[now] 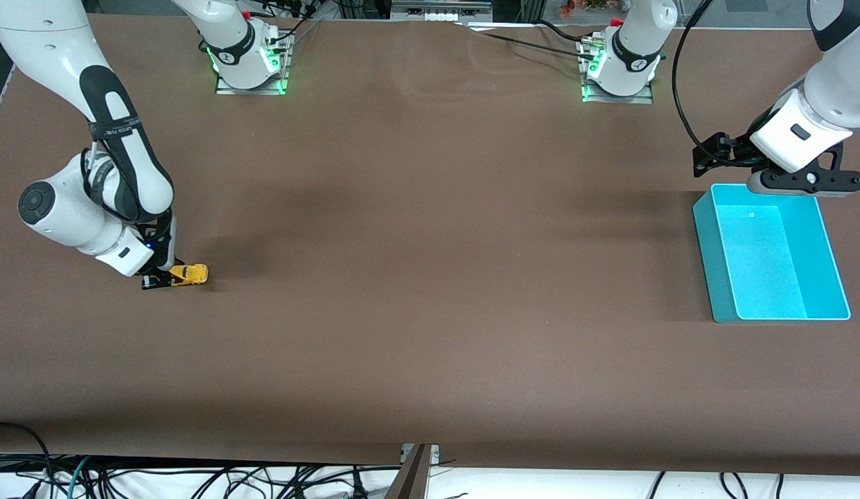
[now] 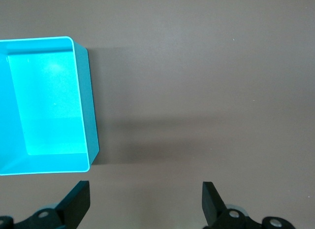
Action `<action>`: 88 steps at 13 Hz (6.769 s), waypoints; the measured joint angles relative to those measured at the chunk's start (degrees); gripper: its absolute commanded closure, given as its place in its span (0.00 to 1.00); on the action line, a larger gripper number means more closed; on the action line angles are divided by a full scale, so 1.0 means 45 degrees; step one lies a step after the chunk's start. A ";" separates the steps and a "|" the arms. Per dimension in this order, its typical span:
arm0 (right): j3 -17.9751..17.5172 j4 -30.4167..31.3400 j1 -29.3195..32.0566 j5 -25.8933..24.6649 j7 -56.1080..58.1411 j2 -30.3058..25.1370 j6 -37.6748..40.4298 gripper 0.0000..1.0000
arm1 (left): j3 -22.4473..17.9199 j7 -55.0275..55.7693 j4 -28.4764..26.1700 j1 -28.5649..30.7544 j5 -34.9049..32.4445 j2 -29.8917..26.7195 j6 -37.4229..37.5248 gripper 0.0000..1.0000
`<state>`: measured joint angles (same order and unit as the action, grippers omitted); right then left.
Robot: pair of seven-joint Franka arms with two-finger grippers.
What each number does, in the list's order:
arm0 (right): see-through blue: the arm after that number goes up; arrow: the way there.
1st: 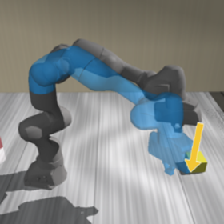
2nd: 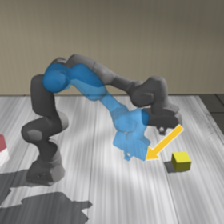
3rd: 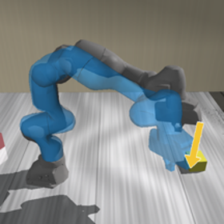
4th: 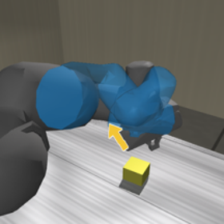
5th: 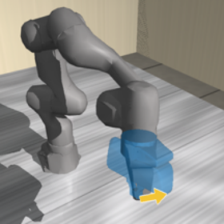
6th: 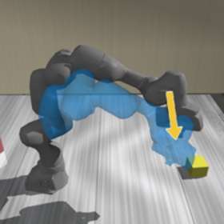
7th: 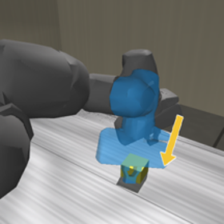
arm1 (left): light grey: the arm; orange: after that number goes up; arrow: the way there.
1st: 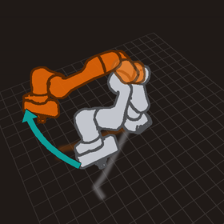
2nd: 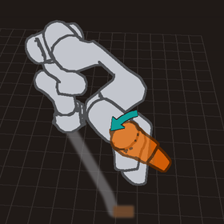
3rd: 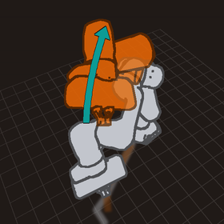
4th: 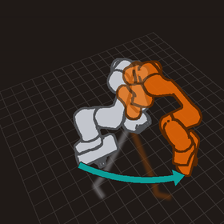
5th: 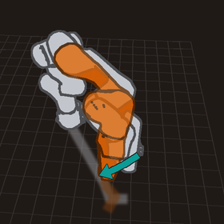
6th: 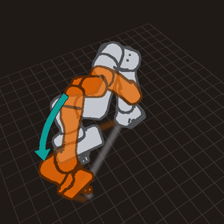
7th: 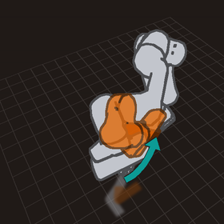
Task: Wind and store yellow beetle car
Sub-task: 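Press the car down and drag it backward with the right gripper, then release the car with the right gripper while the left gripper reaches out, then lower the left gripper onto the car while the right gripper returns, then lift the car with the left gripper and carry it into the bin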
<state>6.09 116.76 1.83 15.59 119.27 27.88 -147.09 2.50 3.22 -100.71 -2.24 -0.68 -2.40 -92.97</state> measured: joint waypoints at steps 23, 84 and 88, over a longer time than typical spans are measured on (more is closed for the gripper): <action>-0.0169 -0.3663 -0.0164 -0.0092 -0.2741 0.0191 0.3633 0.00 | -0.0017 0.0000 0.0000 0.0015 0.0000 0.0050 0.0001 0.00; -0.0029 -0.7263 -0.1937 -0.3714 -2.4520 -0.3740 1.2292 0.00 | 0.0139 -1.8930 -0.1403 0.1141 -0.0042 0.8453 -0.9912 0.77; -0.0025 -0.7262 -0.1933 -0.3714 -2.4523 -0.3740 1.2292 0.00 | 0.0174 -1.9059 -0.1420 0.1139 -0.0042 0.8416 -0.9943 0.78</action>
<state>5.97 84.08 -6.87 -1.12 8.92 11.05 -91.77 3.28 -82.55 -107.10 2.89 -0.87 35.47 -137.71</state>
